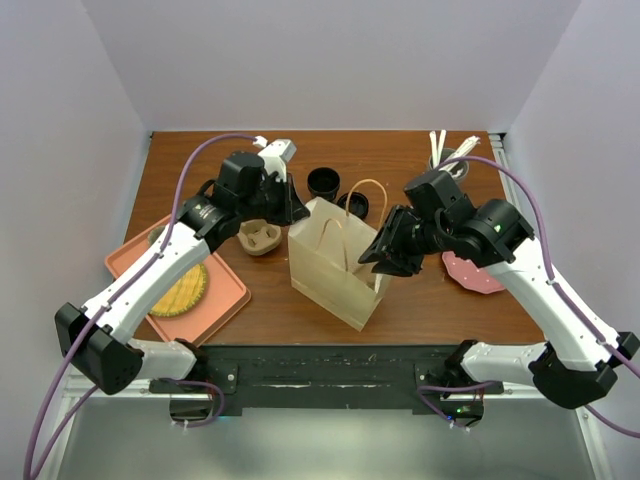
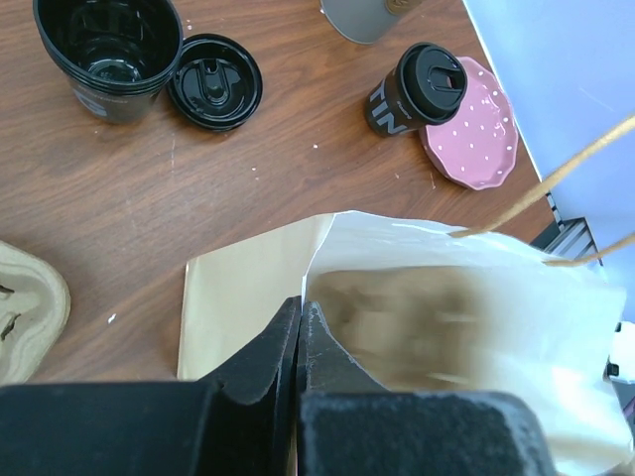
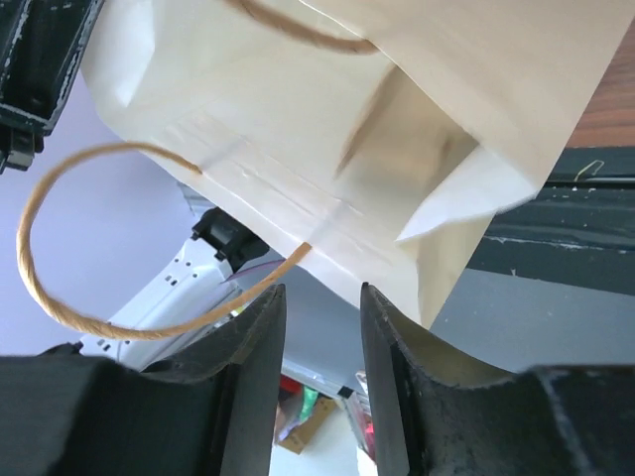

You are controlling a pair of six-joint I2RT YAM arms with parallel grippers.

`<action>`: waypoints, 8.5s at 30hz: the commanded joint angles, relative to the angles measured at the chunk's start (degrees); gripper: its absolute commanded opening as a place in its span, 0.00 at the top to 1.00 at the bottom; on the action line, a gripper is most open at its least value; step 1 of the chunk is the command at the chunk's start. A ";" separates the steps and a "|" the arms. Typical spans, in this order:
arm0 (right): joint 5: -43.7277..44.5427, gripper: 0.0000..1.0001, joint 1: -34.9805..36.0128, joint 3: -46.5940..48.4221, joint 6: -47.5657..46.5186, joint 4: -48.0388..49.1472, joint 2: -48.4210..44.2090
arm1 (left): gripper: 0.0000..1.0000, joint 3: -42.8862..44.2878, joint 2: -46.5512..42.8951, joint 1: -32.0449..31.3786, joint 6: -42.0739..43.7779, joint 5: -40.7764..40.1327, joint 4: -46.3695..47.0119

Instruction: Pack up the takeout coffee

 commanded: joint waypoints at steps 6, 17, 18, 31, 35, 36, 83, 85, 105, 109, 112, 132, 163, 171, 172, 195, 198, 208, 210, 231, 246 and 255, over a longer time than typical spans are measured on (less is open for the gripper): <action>4.47 0.71 -0.18 3.63 -4.36 -3.30 1.08 | 1.00 -0.41 -1.61 -0.01 -0.75 1.42 0.23; 8.09 0.69 -0.09 22.44 -27.27 -7.52 11.97 | 1.00 -3.83 -3.54 0.08 -3.83 6.42 5.14; 7.82 0.69 -0.09 22.88 -35.75 -6.99 13.02 | 1.00 -4.88 -3.72 -0.01 -3.30 7.48 6.28; -7.12 0.59 -0.09 1.81 -90.49 19.71 -6.20 | 1.00 -8.49 -0.92 0.17 10.76 26.55 20.26; -12.48 0.57 -0.09 0.29 -100.58 15.79 -5.43 | 1.00 -8.23 1.02 0.16 11.82 33.75 23.25; -13.45 0.55 -0.01 1.60 -102.00 12.73 -4.81 | 1.00 -7.88 1.81 0.17 12.43 34.55 22.99; -10.74 0.57 0.52 -5.86 -126.10 -1.63 -5.16 | 0.98 7.85 11.39 2.98 29.07 41.32 10.75; -9.33 0.58 0.78 -5.07 -126.27 -1.28 -5.16 | 0.92 7.24 11.13 3.06 26.08 41.24 13.31; -8.27 0.56 2.10 -5.06 -129.35 -1.10 -3.05 | 0.48 -3.65 -10.22 2.89 -21.30 -1.48 6.83; -9.32 0.55 3.24 -5.68 -130.40 -1.71 -1.83 | 0.47 -3.40 -10.32 -0.53 -23.42 -3.40 4.28; -8.62 0.55 3.60 -6.12 -131.28 -2.59 -1.29 | 0.44 -1.29 -7.60 -2.12 -22.81 -3.68 4.44; -9.94 0.50 9.84 -11.13 -128.91 -3.03 -1.55 | 0.53 10.04 5.85 -3.88 -9.28 0.54 -2.05; -4.23 0.48 9.93 -5.86 -129.87 1.27 -1.82 | 1.00 8.56 3.58 -4.49 20.16 8.01 15.68; -2.12 0.46 9.93 -6.38 -130.93 3.29 -3.75 | 1.00 2.93 -1.17 -4.41 21.66 10.38 24.04; -1.86 0.46 9.93 -7.17 -131.37 3.55 -4.19 | 1.00 2.93 -1.17 -4.49 21.75 11.52 23.96; 7.64 0.49 9.75 -14.83 -129.27 23.15 -17.19 | 1.00 -4.54 -4.51 -4.05 27.11 21.02 25.72; 7.64 0.48 9.75 -13.33 -128.48 22.38 -17.29 | 1.00 -2.70 -3.90 -3.88 26.16 20.32 23.79; 9.40 0.49 9.84 -19.30 -127.59 23.07 -20.19 | 0.52 8.81 -3.99 -3.97 5.68 0.02 6.92; 9.48 0.49 9.75 -19.92 -129.08 23.16 -20.01 | 0.48 9.43 -3.46 -3.88 3.40 -1.21 5.94; 2.55 0.49 9.75 -17.55 -131.90 21.14 -16.41 | 0.38 31.82 28.61 -4.14 15.96 27.43 26.05; 5.35 0.39 9.75 -15.00 -95.62 38.19 -12.90 | 0.37 17.70 17.81 -4.14 16.04 1.69 27.82; 1.75 0.40 9.75 -10.95 -87.25 38.35 -8.15 | 0.40 11.30 15.71 -4.14 13.32 3.45 25.63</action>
